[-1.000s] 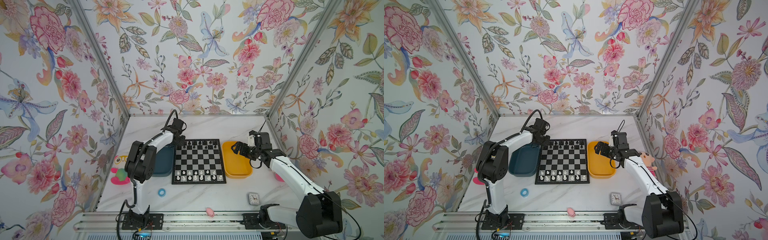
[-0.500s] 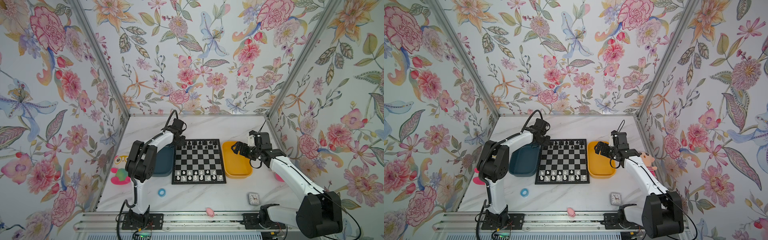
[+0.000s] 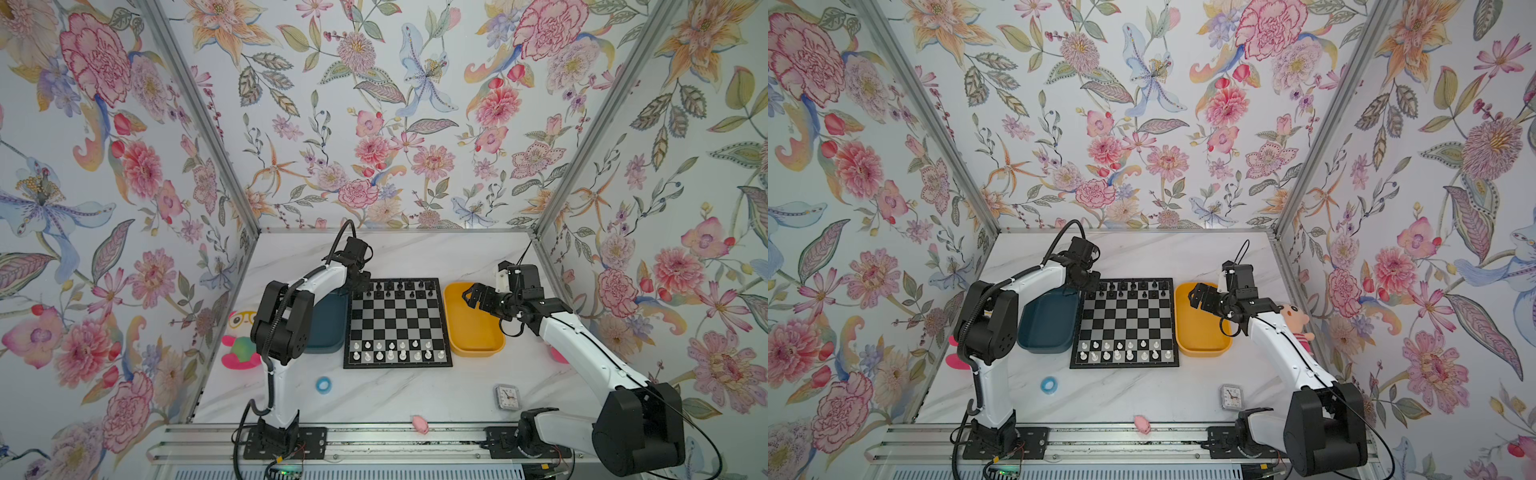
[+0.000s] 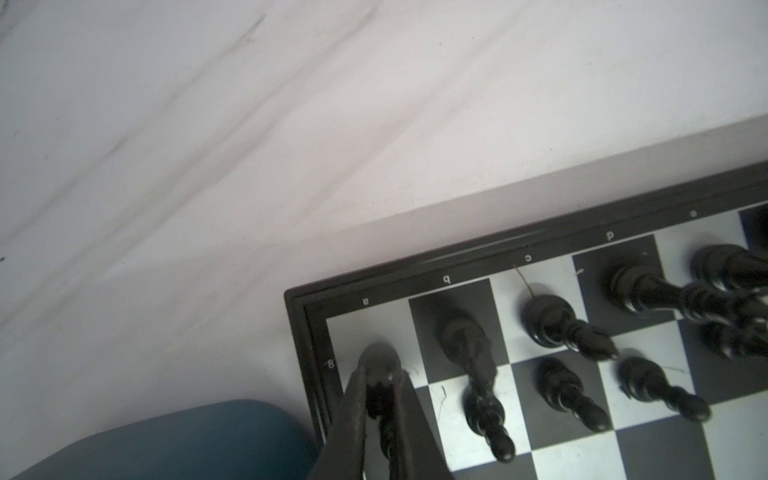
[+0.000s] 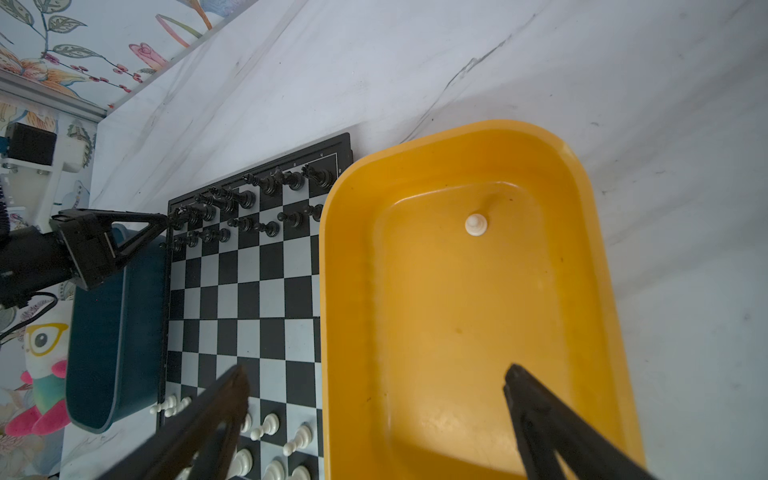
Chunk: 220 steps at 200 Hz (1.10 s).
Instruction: Set up the chess pieces on the board
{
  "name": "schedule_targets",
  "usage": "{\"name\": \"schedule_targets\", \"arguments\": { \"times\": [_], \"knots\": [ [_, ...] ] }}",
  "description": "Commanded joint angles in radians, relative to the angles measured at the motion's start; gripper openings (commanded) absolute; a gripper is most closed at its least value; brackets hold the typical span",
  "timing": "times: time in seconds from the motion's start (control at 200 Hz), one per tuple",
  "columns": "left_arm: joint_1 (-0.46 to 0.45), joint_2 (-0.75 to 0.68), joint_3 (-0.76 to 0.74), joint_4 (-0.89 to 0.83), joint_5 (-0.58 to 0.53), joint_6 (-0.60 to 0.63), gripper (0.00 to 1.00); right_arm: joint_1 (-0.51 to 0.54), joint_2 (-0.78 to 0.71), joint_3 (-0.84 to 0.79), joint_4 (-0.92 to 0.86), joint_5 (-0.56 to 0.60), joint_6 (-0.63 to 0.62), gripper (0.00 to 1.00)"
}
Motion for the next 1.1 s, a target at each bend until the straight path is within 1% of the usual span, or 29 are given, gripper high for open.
{"name": "schedule_targets", "arguments": {
  "times": [0.0,0.295,0.515,1.096],
  "knots": [
    [0.011,0.018,-0.005,-0.006,0.018,-0.002,0.16,-0.005,-0.003,-0.005,0.008,-0.008,-0.008,0.97],
    [0.010,0.008,-0.005,-0.009,0.021,0.000,0.21,-0.004,-0.004,-0.002,0.009,-0.011,-0.008,0.97],
    [0.011,0.001,-0.001,-0.008,0.027,0.000,0.26,-0.004,-0.003,0.000,0.009,-0.013,-0.008,0.97],
    [0.010,-0.064,-0.002,-0.010,0.015,0.000,0.33,-0.004,-0.006,0.001,0.006,-0.018,-0.003,0.96]
  ]
}}
